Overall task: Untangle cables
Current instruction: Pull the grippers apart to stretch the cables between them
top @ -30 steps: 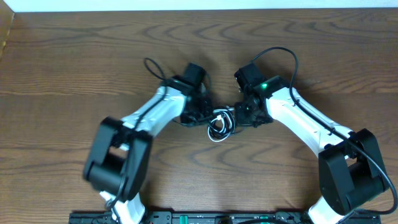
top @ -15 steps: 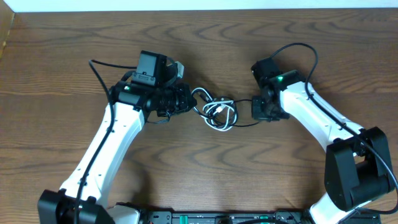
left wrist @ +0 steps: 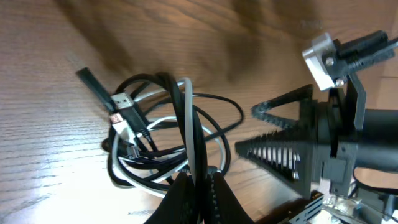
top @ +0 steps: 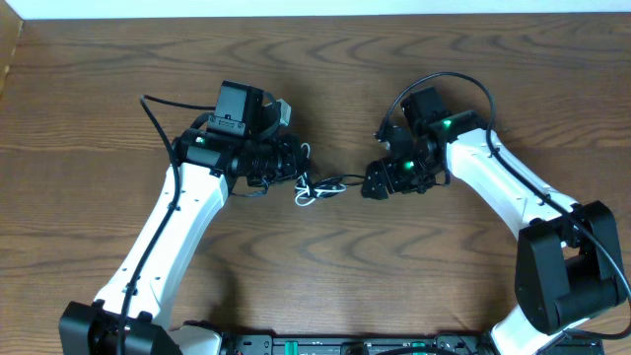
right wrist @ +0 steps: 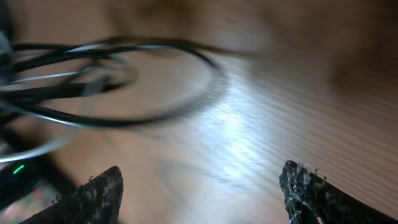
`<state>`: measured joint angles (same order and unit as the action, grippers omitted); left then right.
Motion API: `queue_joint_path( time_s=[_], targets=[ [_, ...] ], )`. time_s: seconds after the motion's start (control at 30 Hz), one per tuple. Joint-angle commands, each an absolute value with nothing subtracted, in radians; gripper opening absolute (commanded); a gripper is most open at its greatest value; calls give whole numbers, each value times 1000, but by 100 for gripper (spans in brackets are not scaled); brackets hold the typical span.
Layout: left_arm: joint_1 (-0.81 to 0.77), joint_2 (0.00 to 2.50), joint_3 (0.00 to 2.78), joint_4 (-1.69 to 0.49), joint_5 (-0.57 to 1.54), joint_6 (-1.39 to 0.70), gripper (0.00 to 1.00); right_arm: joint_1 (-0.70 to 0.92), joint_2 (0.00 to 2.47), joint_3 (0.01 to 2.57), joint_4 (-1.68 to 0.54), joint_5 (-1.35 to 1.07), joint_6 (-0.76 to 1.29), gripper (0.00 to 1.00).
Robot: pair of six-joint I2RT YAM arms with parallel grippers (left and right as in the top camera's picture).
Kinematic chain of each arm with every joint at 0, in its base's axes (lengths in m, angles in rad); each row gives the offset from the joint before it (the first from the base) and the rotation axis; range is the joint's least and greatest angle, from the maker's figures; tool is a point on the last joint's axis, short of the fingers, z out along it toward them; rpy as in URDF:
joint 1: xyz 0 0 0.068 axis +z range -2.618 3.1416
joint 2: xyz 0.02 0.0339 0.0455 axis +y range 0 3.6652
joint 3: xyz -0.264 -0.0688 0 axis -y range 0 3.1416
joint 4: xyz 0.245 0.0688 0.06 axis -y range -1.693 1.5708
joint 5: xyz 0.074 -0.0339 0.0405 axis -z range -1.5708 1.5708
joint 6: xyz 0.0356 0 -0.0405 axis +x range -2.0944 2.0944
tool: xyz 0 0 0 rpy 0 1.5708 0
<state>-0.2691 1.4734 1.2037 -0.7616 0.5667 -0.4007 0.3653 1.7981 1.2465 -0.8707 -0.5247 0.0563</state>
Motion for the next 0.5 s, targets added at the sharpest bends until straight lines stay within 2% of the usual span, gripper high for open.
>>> queue_joint_path(
  time_s=[0.0,0.13,0.27,0.47],
  targets=[
    [-261,1470,1201,-723,699,-429,8,377,1791,1254,-855,-658,-25,78],
    [-261,1470,1201,-639,885,-513,7,397,1792,1254,-798,-657,-23,76],
    [-261,1470,1201,-630,961,-638,8,408,1791,1254,-713,-651,-13,72],
    [-261,1470,1201,-623,1105,-739,8,421,1792,1254,-599,-478,152,71]
  ],
)
